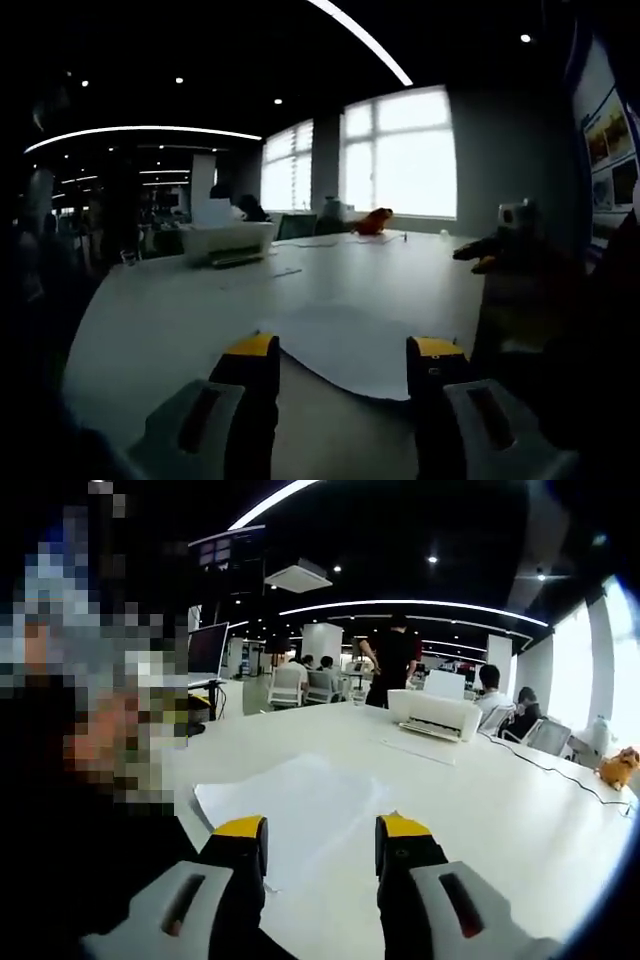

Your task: Organize the stack of printing papers by aligning and flattening the scattered papers on the table

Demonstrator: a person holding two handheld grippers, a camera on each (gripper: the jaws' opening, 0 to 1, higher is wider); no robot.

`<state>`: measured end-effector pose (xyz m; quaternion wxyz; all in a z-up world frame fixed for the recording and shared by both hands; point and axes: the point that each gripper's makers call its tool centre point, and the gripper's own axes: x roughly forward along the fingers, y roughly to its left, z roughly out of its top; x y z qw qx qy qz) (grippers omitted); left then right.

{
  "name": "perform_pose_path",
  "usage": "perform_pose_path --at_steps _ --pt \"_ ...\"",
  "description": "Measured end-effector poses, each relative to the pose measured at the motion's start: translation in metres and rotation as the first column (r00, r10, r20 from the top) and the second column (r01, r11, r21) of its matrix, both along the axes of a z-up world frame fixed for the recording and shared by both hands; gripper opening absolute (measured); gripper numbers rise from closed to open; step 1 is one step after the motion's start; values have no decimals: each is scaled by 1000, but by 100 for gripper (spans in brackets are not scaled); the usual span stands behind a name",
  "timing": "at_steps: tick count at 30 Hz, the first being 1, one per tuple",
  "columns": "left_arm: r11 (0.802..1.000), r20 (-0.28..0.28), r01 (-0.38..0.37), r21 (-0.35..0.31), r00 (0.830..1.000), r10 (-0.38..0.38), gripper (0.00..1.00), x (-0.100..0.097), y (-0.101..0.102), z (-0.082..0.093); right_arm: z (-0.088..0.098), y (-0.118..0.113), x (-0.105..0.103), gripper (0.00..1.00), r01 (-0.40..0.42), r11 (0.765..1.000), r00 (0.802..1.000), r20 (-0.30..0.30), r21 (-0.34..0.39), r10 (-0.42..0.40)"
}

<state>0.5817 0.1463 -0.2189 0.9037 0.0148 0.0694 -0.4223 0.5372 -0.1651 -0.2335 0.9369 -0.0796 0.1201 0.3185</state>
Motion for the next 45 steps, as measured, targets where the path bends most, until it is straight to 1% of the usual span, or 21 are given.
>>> perform_pose_path --at_steps 3,6,9,15,19,23,29,32,36,39,41,45 --pt "1000 -4 -6 -12 1000 6 55 -2 3 1 0 -6 2 39 6 1000 1000 -2 10 -6" --pt "1000 -3 -11 -18 1000 11 55 -5 6 2 -1 -8 1 39 4 1000 1000 -2 9 -4" --pt "1000 -1 -15 -22 1000 15 55 -10 11 3 1 -9 -2 39 -7 1000 1000 -2 22 7" --pt "999 4 -20 -32 1000 20 55 -19 22 7 3 -13 -9 39 0 1000 1000 2 15 0" --pt "999 12 -33 -26 999 34 55 -23 31 8 5 -14 -13 40 -1 1000 1000 5 13 1" --pt "999 20 -43 -32 999 43 55 -27 41 13 6 -17 -12 40 4 1000 1000 1 10 -4" --pt "997 38 -57 -49 998 59 55 -36 53 21 12 -12 -18 41 -8 1000 1000 3 8 8" --pt "997 45 -58 -53 997 60 56 -43 57 23 15 -11 -22 43 -12 1000 1000 14 6 12" --pt "998 51 -54 -29 997 55 58 -58 59 20 19 -9 -28 46 -18 1000 1000 21 16 18" --pt "998 59 -58 -23 996 59 60 -65 62 21 20 -9 -31 49 -19 1000 999 27 18 18" --pt "998 64 -56 -27 996 58 61 -70 64 24 20 -9 -33 50 -20 1000 999 27 17 20" --pt "997 71 -56 -43 996 59 61 -77 70 35 20 -13 -40 50 -24 999 1000 18 31 24"
